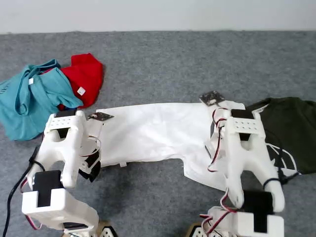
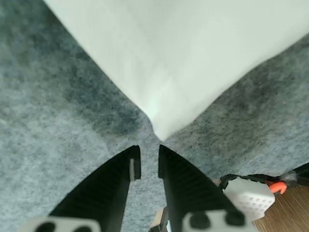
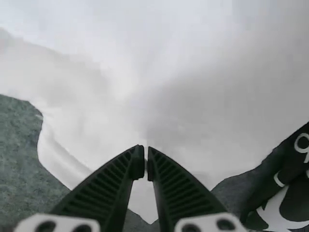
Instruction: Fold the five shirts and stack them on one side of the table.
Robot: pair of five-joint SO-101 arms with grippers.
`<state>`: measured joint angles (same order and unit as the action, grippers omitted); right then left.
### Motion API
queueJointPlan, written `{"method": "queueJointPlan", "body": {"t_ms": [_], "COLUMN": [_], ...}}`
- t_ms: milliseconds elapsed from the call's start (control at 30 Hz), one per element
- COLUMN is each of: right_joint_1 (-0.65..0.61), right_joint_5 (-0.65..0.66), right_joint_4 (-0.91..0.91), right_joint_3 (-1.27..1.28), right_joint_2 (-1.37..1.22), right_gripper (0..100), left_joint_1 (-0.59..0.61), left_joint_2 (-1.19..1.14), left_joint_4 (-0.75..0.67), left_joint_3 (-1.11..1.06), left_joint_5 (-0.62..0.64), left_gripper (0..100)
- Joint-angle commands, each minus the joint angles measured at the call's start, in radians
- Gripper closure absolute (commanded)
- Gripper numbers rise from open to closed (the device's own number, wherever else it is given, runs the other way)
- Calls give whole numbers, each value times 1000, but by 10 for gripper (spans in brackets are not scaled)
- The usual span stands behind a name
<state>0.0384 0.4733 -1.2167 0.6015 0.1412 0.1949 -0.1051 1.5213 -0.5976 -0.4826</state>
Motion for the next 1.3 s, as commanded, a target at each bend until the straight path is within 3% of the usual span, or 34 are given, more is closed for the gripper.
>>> {"method": "queueJointPlan", "body": {"t_ms": [0, 300, 533, 833, 1167, 1267], "right_joint_1": [-2, -1, -2, 4, 53, 73], "right_joint_5": [-11, -74, -41, -21, -18, 12], "right_joint_4": [45, 197, -41, -87, -21, -19], "right_joint_3": [-40, -40, -37, -26, 58, 60], "right_joint_2": [73, 71, 84, 79, 81, 73], "right_gripper": [981, 983, 845, 844, 846, 892], "left_joint_1": [-5, -5, -5, -5, -5, -5], "left_joint_2": [28, 28, 26, 26, 26, 26], "left_joint_4": [6, 6, 6, 8, 9, 6], "left_joint_3": [1, 1, 1, -1, -1, -1], "left_joint_5": [8, 8, 8, 8, 8, 8], "left_gripper": [921, 921, 921, 921, 921, 921]}}
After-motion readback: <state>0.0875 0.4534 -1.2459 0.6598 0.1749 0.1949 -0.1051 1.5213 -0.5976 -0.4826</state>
